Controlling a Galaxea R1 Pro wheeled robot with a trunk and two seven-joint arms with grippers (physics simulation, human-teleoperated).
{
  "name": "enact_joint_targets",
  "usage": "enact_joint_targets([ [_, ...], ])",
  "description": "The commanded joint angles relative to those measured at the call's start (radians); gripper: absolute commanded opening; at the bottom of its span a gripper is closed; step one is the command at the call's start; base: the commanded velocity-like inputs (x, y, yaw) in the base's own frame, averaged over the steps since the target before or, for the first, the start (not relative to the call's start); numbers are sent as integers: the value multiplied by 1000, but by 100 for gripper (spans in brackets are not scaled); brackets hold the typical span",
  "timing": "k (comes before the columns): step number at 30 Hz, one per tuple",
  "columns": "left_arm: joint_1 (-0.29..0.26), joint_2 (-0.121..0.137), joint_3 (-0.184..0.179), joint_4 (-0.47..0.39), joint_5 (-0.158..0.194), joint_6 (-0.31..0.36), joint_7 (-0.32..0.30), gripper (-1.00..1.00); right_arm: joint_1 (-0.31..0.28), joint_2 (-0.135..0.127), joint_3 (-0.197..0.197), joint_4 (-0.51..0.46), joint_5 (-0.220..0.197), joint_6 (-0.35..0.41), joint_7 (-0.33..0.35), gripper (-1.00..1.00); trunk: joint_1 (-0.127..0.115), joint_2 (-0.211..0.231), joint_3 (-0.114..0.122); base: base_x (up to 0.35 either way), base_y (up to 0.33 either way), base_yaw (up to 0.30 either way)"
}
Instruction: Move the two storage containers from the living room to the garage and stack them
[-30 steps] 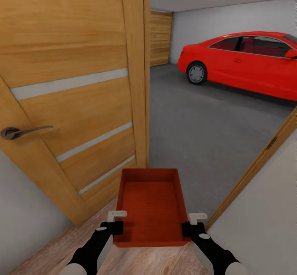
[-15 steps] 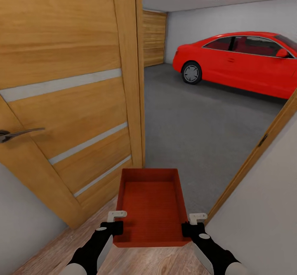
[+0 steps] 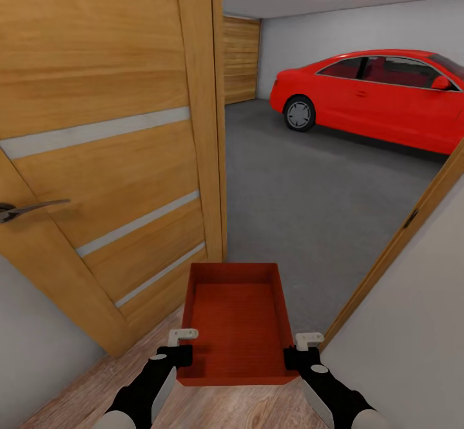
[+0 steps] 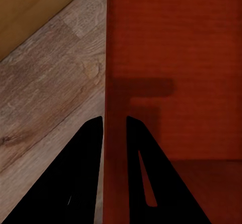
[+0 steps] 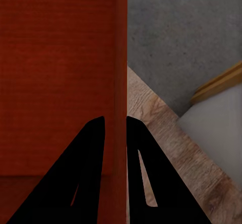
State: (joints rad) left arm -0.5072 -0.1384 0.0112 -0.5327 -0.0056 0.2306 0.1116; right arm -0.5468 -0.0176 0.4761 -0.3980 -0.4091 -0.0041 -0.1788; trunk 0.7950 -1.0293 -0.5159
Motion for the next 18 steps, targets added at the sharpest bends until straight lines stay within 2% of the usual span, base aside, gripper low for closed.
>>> enact_joint_targets([
  [1, -1, 0, 10, -6, -20, 7, 6, -100, -1, -26, -8, 11, -13, -2, -19, -100, 0, -1, -1, 0, 0, 0],
  [18, -1, 1, 11, -6, -20, 7, 6, -100, -1, -26, -8, 11, -13, -1, -19, -100, 0, -1, -1, 0, 0, 0],
])
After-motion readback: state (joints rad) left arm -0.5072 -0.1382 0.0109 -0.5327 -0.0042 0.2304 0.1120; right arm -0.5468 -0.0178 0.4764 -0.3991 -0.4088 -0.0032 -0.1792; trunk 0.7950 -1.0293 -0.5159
